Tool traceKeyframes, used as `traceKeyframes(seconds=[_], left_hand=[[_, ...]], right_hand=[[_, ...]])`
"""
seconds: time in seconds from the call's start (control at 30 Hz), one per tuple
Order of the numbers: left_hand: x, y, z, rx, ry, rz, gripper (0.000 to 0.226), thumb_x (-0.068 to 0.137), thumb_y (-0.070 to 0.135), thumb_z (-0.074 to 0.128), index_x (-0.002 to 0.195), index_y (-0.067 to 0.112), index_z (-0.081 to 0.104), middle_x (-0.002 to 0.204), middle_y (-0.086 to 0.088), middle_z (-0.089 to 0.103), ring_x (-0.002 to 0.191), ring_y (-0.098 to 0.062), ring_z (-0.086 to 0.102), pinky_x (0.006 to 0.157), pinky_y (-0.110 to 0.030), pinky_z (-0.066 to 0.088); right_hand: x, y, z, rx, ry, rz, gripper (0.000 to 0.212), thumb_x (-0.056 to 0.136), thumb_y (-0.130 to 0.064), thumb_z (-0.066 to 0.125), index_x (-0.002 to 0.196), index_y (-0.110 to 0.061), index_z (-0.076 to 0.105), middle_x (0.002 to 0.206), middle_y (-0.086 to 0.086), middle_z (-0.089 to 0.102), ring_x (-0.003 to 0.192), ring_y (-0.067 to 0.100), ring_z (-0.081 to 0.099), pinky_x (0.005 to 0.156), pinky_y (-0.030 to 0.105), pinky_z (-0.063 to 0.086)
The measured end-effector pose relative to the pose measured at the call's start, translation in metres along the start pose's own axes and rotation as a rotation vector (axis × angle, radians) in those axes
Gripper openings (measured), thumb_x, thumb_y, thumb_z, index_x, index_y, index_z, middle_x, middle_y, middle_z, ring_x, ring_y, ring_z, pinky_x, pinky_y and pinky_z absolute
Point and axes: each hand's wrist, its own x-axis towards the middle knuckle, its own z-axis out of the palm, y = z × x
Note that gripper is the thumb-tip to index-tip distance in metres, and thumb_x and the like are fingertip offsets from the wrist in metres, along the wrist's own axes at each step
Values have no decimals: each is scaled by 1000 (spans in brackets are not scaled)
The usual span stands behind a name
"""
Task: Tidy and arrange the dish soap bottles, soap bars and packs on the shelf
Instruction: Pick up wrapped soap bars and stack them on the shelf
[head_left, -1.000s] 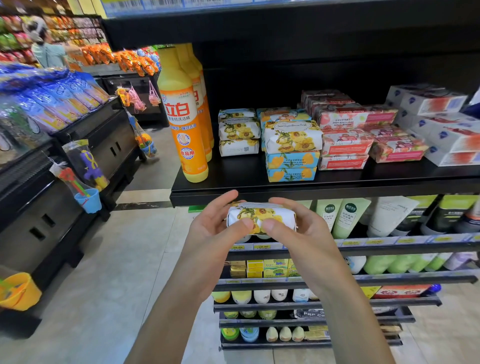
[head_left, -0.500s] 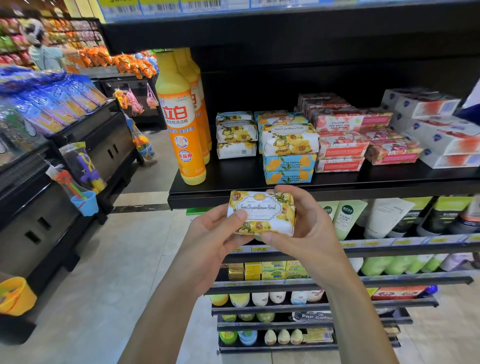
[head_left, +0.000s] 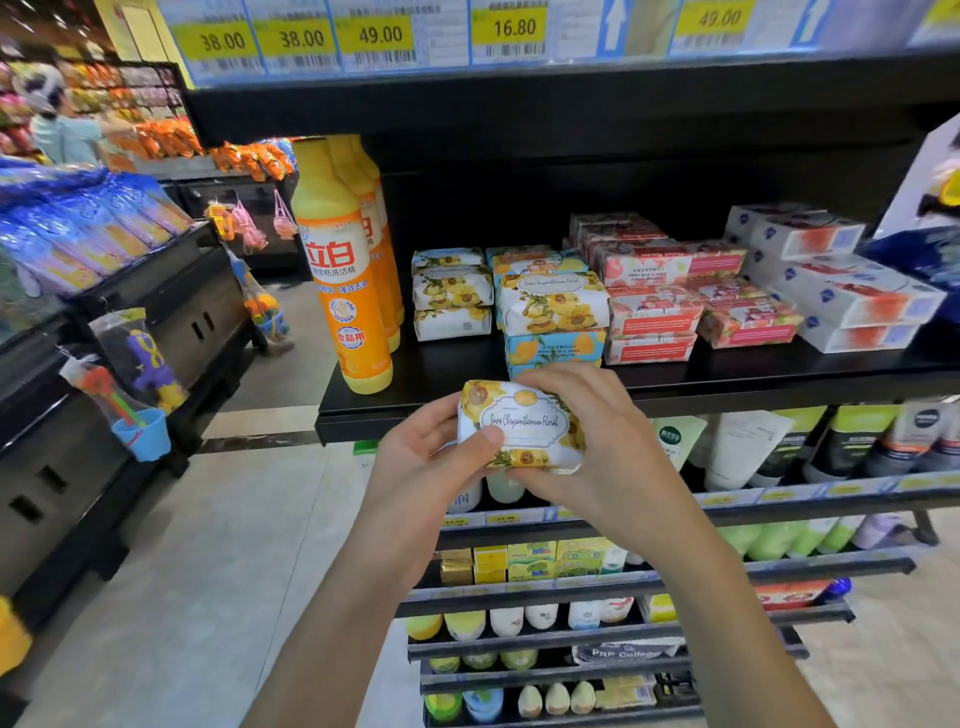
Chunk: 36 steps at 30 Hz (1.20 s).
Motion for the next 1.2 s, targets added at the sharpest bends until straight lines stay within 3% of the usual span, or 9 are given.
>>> traceKeyframes(seconds=[0.17,0.33,0.43,0.57,0.63,0.83,1.0,1.2], left_hand=[[13,14,9,237,-73,139,50,84,30,76,132,25,63,121,9,74,113,-7,69,96,-30,57],[35,7,-7,637,38,295,39,93,39,69,131,34,64,128,18,66,121,1,60,107,-32,49],[47,-1,-17,972,64,418,48,93,40,70,138,30,59,139,13,59,130,-5,52,111,-31,43],[62,-13,-23,1235,29,418,59,93,44,70,146,25,53,150,4,53,140,-15,45,118,-40,38],[67,-21,-25,1280,38,427,59,93,42,71,146,22,55,150,1,54,141,-17,45,119,-40,36],[74,-31,-29,1243,96,452,51,92,35,74,139,22,61,143,0,59,136,-18,48,117,-44,38],[75,-32,-29,1231,102,445,51,94,36,71,142,24,58,147,3,55,140,-16,43,118,-38,29],[75,-33,-29,1223,107,448,52,94,36,71,143,24,58,147,3,55,140,-15,43,118,-37,30]], right_hand=[[5,7,-29,13,65,4,69,75,-26,91,136,-27,58,131,-14,51,128,5,46,105,8,31],[19,26,-81,-68,170,89,71,73,-27,91,136,-23,58,126,-9,53,120,8,50,100,15,38],[37,44,-105,-166,190,151,73,73,-29,90,137,-17,58,123,-7,52,115,8,50,95,11,35],[66,68,-122,-289,97,274,75,75,-29,90,141,-17,57,127,-4,52,117,13,52,95,23,36],[78,76,-124,-299,39,290,75,77,-28,90,143,-16,56,132,3,53,121,21,54,94,26,38],[97,89,-127,-322,-89,307,74,81,-28,86,147,-19,54,138,1,48,114,12,48,92,26,38],[100,94,-132,-298,-57,296,59,78,-24,87,134,-28,65,127,-7,48,120,16,50,91,31,42],[101,87,-132,-294,-42,338,64,78,-24,88,136,-27,63,140,-1,56,120,13,51,92,31,44]])
